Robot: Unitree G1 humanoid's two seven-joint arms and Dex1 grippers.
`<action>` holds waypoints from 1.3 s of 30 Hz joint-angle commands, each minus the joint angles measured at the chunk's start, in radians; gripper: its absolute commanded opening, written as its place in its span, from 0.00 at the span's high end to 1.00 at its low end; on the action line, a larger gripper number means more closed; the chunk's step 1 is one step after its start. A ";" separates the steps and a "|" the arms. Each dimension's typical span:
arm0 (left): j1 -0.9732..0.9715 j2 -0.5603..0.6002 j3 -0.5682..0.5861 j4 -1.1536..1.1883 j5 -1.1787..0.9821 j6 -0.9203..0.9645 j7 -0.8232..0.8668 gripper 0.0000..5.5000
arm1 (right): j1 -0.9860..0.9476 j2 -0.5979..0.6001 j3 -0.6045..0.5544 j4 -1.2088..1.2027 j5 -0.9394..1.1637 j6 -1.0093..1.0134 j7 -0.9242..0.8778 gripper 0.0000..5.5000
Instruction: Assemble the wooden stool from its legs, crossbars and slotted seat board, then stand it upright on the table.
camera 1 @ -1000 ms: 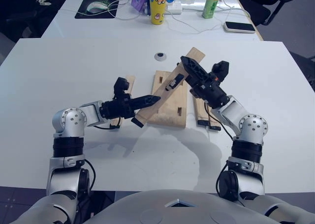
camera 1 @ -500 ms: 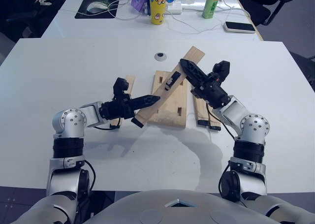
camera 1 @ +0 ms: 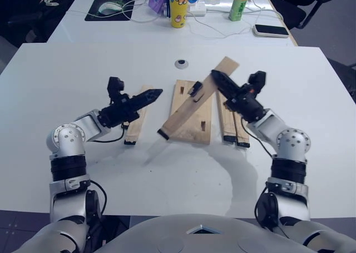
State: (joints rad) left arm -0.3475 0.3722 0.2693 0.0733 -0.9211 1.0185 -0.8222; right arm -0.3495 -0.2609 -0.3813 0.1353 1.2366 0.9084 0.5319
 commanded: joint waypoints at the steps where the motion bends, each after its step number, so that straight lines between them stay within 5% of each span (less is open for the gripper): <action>1: 0.090 0.080 -0.243 -0.138 0.298 -0.261 -0.011 0.51 | -0.123 -0.153 -0.127 0.162 -0.026 -0.072 0.039 0.81; 7: 0.129 0.095 -0.626 -0.221 0.732 -0.786 -0.077 0.51 | -0.277 -0.242 -0.214 0.442 -0.115 -0.217 0.012 0.81; 16: -0.077 0.027 -0.831 0.124 1.096 -1.206 -0.048 0.51 | -0.301 -0.187 -0.208 0.512 -0.176 -0.222 0.064 0.81; 27: -0.158 -0.057 -0.855 0.358 1.161 -1.249 -0.053 0.51 | -0.285 -0.131 -0.192 0.464 -0.191 -0.183 0.087 0.81; 39: -0.135 -0.190 -0.721 0.410 1.086 -0.930 0.083 0.51 | -0.151 -0.017 -0.077 0.126 -0.378 -0.318 -0.053 0.81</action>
State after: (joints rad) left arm -0.5237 0.1966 -0.4512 0.4846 0.1628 0.0217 -0.7483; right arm -0.5368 -0.3207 -0.4605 0.3382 0.8962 0.6368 0.5603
